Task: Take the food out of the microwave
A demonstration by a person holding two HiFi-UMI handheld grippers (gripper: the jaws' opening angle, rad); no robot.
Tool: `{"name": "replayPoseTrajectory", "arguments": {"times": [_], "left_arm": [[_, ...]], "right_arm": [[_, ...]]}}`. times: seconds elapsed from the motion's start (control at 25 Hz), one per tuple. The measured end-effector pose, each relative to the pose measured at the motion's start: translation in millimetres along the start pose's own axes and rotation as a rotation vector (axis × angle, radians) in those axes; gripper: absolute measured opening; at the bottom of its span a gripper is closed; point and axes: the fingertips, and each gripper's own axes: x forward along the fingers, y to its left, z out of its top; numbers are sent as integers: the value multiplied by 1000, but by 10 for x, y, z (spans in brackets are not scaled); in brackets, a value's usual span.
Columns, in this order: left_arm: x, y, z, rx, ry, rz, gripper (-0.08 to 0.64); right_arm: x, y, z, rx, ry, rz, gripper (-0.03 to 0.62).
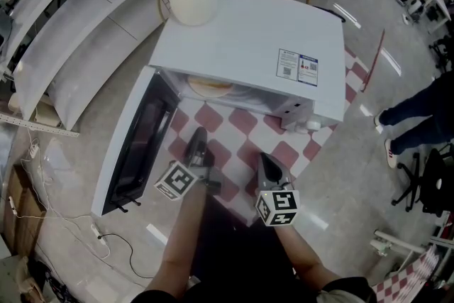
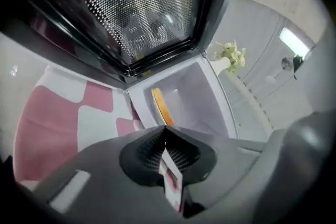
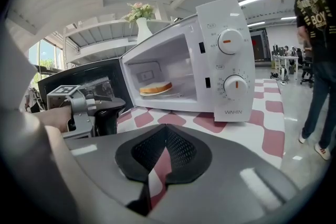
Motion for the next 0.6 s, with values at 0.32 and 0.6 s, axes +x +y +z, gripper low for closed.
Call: {"name": "replayPoseTrajectory", "arguments": {"times": [0.32, 0.6], "left_arm": [[232, 54, 93, -100, -40, -7, 8], [442, 24, 133, -256, -83, -52, 8]], "right_arm": [[4, 29, -51, 5, 9, -10, 2], [11, -39, -23, 24, 0, -38, 0]]}}
